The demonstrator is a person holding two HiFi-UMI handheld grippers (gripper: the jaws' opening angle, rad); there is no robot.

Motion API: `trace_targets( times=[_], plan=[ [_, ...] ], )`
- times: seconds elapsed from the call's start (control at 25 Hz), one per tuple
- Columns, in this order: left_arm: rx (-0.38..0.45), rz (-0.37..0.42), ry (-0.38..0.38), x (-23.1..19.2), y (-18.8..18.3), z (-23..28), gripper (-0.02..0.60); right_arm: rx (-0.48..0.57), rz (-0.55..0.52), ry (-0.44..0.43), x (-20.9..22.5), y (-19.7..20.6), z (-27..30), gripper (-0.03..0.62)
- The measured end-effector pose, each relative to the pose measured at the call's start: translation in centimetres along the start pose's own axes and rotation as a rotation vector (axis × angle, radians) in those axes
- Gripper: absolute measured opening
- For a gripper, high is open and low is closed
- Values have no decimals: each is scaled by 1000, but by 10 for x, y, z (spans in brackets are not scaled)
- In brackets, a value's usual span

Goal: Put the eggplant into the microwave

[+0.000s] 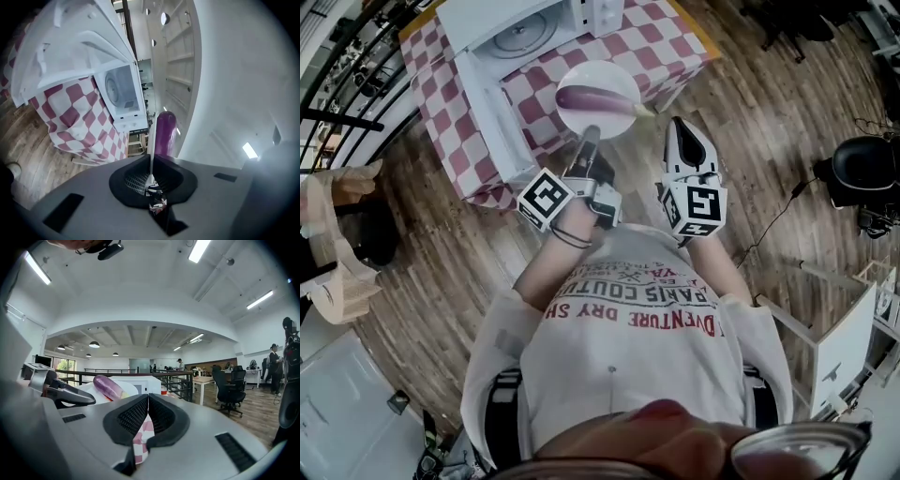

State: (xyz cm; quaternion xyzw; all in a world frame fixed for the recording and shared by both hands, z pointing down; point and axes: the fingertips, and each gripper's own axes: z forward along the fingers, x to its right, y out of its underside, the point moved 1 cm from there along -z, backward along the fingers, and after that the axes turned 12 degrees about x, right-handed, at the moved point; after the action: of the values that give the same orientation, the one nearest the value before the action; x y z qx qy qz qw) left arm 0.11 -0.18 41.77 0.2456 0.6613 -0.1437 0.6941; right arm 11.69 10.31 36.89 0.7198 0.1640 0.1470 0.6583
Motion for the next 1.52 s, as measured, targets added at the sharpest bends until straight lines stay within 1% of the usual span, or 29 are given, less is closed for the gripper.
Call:
trace_targets(
  times=[0.2,0.32,0.44,0.56,0.8,1.08,1.36,1.52],
  plan=[
    [1,35,-32,-15,-22,31,37,-26,-7,-14,-2,18,42,26],
    [23,31,-41,-21,-33,46,37,-35,-6,-36,-2,25,65,26],
    [66,14,-61,-27,-46,60,37,-38,-3,-83,-4,29,92,26],
    [123,10,-79,-33,-62,80,37,-43,-2,-146,-5,34,126,26],
    [255,0,-145,-46,-90,128,37,-60,18,-280,-4,49,205,26],
    [409,-12,-207,-56,-109,173,37,-79,56,-484,-3,62,283,26],
    [555,-44,-278,-83,-115,192,37,-102,75,-678,-13,86,327,26],
    [606,-96,-317,-105,-116,195,37,-132,66,-742,-18,105,339,26]
  ],
)
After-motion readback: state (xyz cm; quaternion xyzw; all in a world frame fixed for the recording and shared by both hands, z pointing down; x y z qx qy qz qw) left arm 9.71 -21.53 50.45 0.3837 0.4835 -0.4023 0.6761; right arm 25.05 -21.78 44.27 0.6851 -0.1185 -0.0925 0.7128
